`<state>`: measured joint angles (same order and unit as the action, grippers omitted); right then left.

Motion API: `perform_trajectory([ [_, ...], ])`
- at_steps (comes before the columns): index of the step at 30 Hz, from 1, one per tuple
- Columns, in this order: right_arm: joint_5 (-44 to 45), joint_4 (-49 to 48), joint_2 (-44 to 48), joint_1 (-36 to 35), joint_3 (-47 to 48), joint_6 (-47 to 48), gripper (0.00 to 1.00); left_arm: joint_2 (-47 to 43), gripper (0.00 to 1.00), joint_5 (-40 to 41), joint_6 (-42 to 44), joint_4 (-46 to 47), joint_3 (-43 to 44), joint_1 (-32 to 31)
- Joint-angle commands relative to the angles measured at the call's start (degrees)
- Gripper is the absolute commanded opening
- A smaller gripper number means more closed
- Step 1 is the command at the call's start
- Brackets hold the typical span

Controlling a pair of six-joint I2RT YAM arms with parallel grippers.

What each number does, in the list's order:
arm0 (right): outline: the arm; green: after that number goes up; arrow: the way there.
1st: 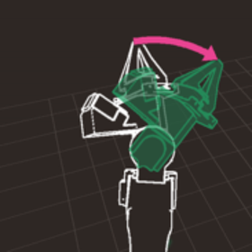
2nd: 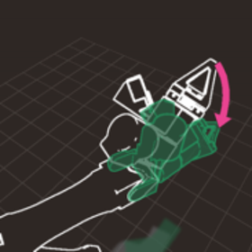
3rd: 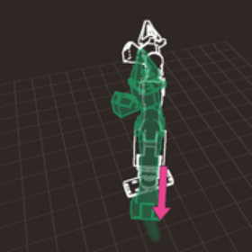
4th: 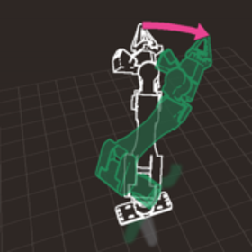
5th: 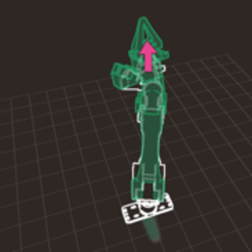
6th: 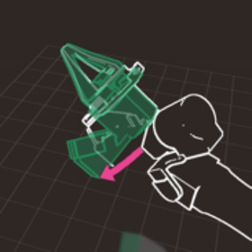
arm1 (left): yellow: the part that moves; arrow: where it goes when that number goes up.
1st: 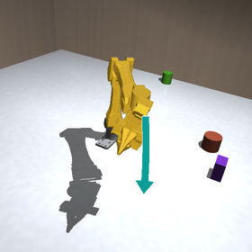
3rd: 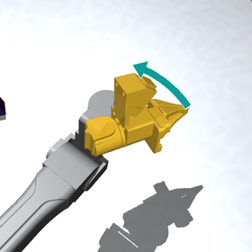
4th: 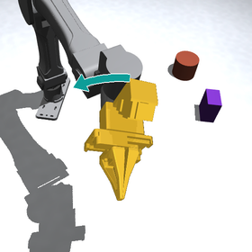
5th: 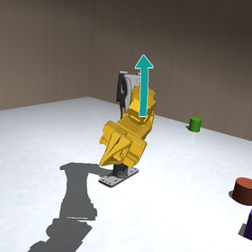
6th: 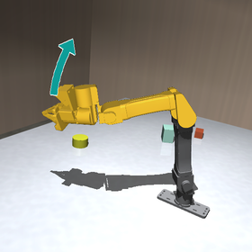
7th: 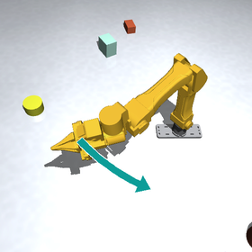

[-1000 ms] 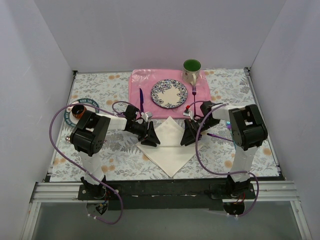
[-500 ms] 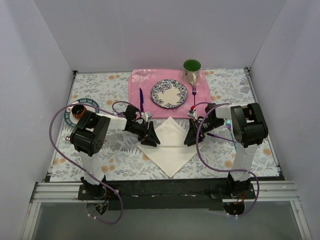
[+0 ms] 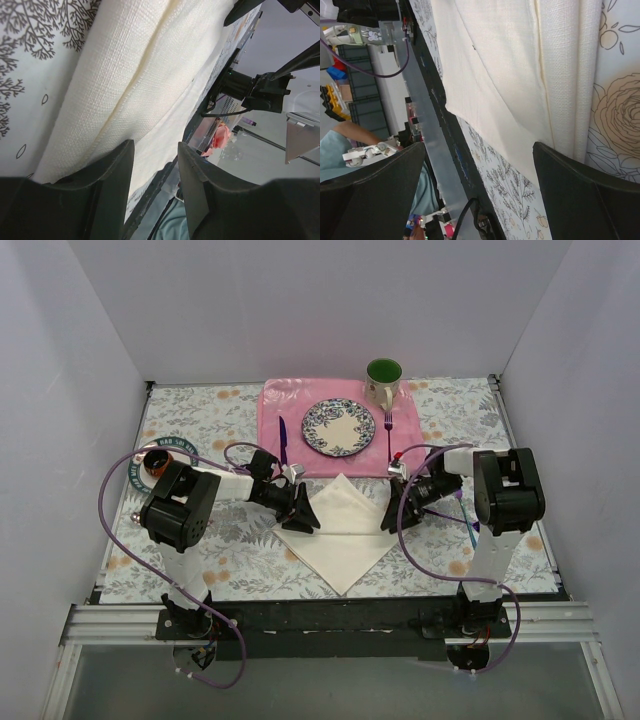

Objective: Fold the napkin into a case and place the utensils inside
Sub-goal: Smooth out the upper triangle-folded napkin at the center of the board.

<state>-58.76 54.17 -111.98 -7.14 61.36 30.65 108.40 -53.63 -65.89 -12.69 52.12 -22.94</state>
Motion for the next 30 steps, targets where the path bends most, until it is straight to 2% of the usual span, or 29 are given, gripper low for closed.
perform_trajectory([
  [1, 7.4, 1.7, 2.9, 0.5, 2.8, 3.5, 0.99, 0.5, 0.42, 8.0, 2.7, -2.9, -1.3, 1.1],
  [6, 0.2, 0.9, 6.9, -3.0, 6.8, -4.2, 0.99, -2.5, 0.44, 5.2, 3.2, -2.0, -0.6, 0.8],
  [12, -10.6, -6.4, 8.7, -9.0, 8.2, -12.4, 0.99, -10.8, 0.45, -0.1, 2.4, -2.4, 1.6, -1.8],
  [15, -10.8, -12.7, 9.1, -13.0, 7.7, -18.7, 0.99, -14.4, 0.46, -1.9, 0.5, -2.3, 2.2, -2.2],
  [23, -10.9, -29.4, 5.2, -20.1, 5.4, -34.8, 0.99, -11.9, 0.46, -1.6, 3.4, -6.7, 0.6, -1.0],
  [30, -10.4, -30.1, 0.9, -21.2, 3.0, -32.3, 0.99, -7.7, 0.45, -1.3, 5.2, -7.3, -0.7, 1.3],
])
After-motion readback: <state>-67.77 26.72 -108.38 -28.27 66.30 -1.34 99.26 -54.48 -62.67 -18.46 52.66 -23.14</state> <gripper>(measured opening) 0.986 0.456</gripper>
